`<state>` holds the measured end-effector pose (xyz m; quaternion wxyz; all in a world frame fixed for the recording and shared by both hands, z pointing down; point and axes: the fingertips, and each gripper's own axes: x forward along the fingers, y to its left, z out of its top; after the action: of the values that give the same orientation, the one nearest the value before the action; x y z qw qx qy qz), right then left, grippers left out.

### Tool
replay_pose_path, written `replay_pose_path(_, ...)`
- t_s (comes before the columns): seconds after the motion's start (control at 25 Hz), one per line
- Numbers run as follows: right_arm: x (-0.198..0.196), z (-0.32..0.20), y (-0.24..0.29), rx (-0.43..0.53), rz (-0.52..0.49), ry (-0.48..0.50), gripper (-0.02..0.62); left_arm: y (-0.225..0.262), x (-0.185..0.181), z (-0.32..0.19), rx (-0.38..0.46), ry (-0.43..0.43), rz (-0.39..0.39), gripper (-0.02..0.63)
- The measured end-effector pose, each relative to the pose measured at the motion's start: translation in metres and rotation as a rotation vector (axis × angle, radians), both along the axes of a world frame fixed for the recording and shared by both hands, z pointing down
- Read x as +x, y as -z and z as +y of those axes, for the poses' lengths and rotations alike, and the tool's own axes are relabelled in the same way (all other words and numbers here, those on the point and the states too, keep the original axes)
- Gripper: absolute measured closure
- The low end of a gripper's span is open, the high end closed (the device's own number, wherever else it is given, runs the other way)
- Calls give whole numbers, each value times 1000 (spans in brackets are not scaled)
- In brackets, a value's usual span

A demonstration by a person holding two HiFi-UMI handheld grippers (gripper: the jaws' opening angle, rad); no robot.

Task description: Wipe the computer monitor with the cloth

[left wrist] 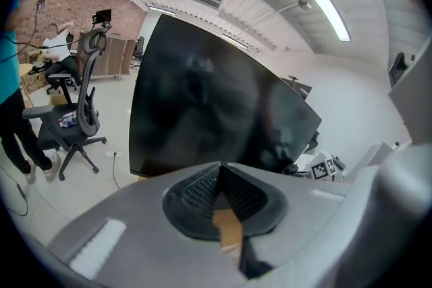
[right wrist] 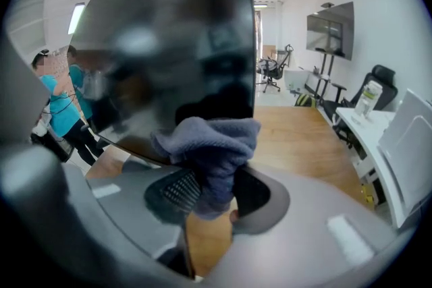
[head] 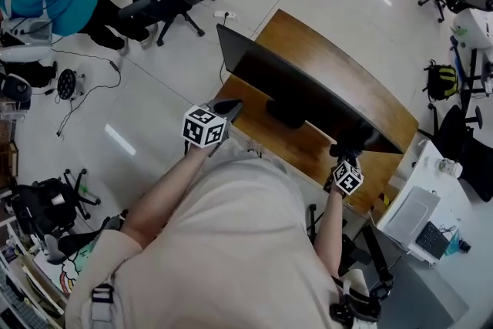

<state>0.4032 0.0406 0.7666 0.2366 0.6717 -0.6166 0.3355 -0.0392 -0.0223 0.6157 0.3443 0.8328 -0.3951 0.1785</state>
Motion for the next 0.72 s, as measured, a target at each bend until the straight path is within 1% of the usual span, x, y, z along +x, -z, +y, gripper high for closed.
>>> replay_pose_path(0.32, -7, 4, -34, -80, -6, 2, 477, -14, -11, 2, -35, 6, -17, 607)
replay_pose_path(0.56, -16, 6, -60, -131, -41, -38, 477, -15, -24, 0, -48, 9, -30, 607)
replay_pose_path(0.72, -19, 6, -61, -139, -45, -85, 477, -14, -39, 0, -56, 15, -42, 607)
